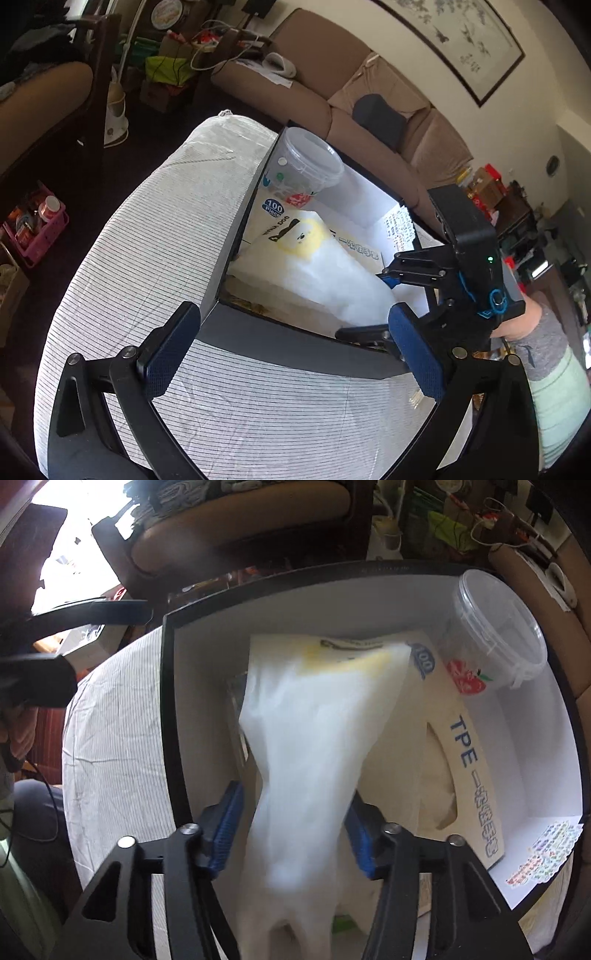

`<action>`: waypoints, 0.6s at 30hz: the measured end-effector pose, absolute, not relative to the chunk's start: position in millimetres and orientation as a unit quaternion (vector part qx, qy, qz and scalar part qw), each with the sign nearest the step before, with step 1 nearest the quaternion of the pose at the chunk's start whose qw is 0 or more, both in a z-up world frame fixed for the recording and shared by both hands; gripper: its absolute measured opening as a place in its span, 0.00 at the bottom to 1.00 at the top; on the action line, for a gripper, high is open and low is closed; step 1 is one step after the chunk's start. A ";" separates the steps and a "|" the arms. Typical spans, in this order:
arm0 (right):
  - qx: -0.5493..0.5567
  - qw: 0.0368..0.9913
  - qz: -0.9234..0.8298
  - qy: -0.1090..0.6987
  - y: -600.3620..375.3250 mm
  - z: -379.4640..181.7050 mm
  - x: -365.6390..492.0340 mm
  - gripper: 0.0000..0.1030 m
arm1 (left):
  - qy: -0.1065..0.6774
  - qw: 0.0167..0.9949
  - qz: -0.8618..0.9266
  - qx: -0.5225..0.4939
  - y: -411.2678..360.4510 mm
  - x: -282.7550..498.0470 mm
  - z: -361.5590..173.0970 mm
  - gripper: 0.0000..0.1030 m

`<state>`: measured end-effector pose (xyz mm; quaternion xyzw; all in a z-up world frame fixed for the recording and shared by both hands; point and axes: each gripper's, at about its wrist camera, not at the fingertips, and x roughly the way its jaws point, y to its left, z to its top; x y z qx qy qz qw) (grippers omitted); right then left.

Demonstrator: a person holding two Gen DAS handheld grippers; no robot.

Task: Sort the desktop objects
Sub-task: 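Lower the glove into the black box and open the right gripper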

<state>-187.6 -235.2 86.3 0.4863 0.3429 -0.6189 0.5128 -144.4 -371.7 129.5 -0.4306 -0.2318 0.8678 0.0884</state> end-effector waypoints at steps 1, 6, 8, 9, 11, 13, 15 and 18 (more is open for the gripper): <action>0.478 0.514 -0.626 0.339 -229.7 92.6 -187.2 0.64 | -0.232 0.089 0.867 -0.431 -371.3 -145.1 129.6 0.99; 0.446 0.483 -0.707 0.260 -200.2 146.4 -212.5 0.77 | -0.248 0.087 0.864 -0.429 -373.1 -145.5 129.3 0.99; 0.443 0.466 -0.743 0.188 -198.7 163.2 -231.4 0.76 | -0.250 0.082 0.866 -0.425 -375.0 -145.0 130.7 0.99; 0.444 0.457 -0.754 0.160 -201.7 166.4 -239.2 0.74 | -0.252 0.080 0.866 -0.424 -376.6 -145.5 131.1 0.99; 0.451 0.438 -0.766 0.136 -219.2 160.9 -249.3 0.52 | -0.256 0.079 0.866 -0.422 -377.9 -145.2 131.2 0.99; 0.483 0.418 -0.756 0.143 -246.0 137.7 -255.7 0.50 | -0.255 0.078 0.866 -0.424 -377.5 -145.3 130.5 0.99; 0.530 0.395 -0.736 0.143 -264.2 102.1 -261.8 0.50 | -0.249 0.077 0.866 -0.426 -376.9 -145.9 130.1 0.99; 0.577 0.396 -0.706 0.107 -272.9 65.9 -266.6 0.51 | -0.253 0.076 0.866 -0.424 -379.8 -145.6 131.1 0.99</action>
